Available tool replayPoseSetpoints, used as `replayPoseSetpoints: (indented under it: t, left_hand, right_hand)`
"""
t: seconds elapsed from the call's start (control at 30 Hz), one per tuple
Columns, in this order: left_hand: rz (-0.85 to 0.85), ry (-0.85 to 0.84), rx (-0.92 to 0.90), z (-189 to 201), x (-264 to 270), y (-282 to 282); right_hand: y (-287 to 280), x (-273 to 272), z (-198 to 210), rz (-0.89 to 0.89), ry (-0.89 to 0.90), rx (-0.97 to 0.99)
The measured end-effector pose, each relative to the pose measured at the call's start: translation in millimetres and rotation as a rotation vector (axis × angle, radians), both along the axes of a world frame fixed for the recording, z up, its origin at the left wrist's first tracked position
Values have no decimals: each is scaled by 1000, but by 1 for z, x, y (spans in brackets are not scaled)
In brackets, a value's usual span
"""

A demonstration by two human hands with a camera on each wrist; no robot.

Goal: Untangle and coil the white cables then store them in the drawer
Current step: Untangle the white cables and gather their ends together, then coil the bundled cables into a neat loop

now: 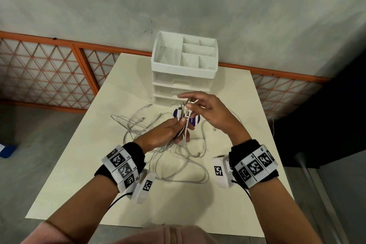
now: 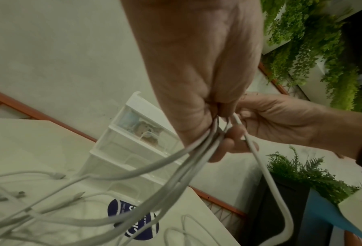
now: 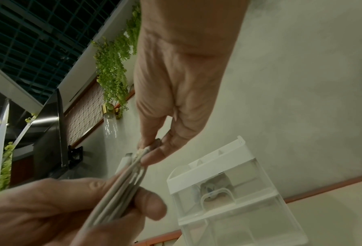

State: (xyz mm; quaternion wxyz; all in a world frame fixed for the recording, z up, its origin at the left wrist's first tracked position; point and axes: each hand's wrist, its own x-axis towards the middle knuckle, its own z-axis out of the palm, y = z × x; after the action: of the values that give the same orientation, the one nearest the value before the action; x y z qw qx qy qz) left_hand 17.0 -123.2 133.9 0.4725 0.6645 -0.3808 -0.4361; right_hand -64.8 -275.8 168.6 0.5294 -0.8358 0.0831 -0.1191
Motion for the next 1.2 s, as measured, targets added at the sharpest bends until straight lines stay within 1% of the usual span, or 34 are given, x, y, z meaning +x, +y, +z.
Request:
replayPoseSetpoints:
  t: [0.07,0.27,0.3,0.37,0.43,0.57,0.63,0.8,1.03,1.13,1.2]
  left_hand:
    - [-7,3,-2,-1,0,-2]
    - [-18,-21,-7,1,-1,-7]
    - [-18,-30,-5,2,-1,-8]
    - [-9,-49,-23,4,-2,-8]
    - [38,-50,-68,6,-3,-8]
    - [162,-81,-156,0,-4,-11]
    - [215,-96,-152,-5,-4,-13]
    - [342,-160,-190,-12,-6,-16]
    - [191,-171,-179,6,-10,-16]
    - [180,-60,-192,7,-15,-19]
    - [154,-20,-168,10,-17,-22]
  right_hand:
    - [-1,0,3,19,10,-55]
    - [-3,3,0,-23,3,-68]
    - [-2,3,-2,-41,-7,-39]
    - [-2,3,-3,-100,-43,91]
    - [-4,3,-6,-170,-94,188]
    - [-8,3,-7,-219,-128,243]
    - [-11,4,-4,-226,-114,240]
    - [-13,8,-2,-175,-54,145]
    - [-6,10,-3,-197,-129,186]
    - [1,11,-7,-252,-176,168]
    - [8,11,-8,-299,-226,135]
